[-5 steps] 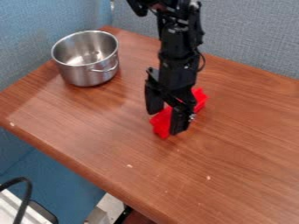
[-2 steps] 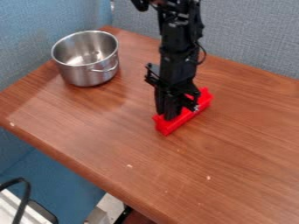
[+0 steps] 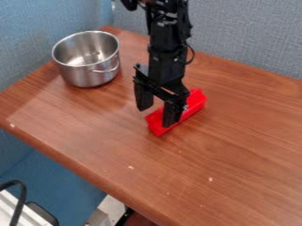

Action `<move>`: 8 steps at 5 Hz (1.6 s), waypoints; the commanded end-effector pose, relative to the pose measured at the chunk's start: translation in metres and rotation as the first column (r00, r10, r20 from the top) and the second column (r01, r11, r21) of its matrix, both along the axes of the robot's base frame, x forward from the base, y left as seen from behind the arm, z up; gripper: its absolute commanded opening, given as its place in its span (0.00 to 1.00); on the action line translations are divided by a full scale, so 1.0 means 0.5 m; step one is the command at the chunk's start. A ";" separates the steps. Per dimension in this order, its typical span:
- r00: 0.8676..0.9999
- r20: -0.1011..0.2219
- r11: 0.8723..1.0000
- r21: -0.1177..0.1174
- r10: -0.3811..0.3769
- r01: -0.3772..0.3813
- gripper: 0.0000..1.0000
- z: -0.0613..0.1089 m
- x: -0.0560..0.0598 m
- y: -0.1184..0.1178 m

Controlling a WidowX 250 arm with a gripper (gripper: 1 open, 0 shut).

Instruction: Put the red object in the metal pot

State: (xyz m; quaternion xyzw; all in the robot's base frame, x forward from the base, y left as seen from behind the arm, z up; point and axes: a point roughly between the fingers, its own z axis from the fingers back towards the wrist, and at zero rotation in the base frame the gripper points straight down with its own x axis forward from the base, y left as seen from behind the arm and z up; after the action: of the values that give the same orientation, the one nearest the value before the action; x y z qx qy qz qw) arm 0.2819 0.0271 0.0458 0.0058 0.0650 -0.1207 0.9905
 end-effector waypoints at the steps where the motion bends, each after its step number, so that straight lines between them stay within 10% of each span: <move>1: 0.998 0.057 0.999 0.010 -0.038 0.038 1.00 0.020 0.021 -0.019; 3: 0.993 0.053 0.994 0.015 -0.107 0.106 1.00 -0.023 0.030 -0.045; 4: 0.990 0.056 0.991 0.016 -0.133 0.132 0.00 -0.027 0.035 -0.053; 8: 0.982 0.044 0.983 -0.005 -0.182 0.183 0.00 -0.014 -0.003 -0.045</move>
State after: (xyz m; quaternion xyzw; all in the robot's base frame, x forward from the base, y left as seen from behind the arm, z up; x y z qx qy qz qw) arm 0.2758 0.0017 0.0246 0.0055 0.0658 -0.2166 0.9740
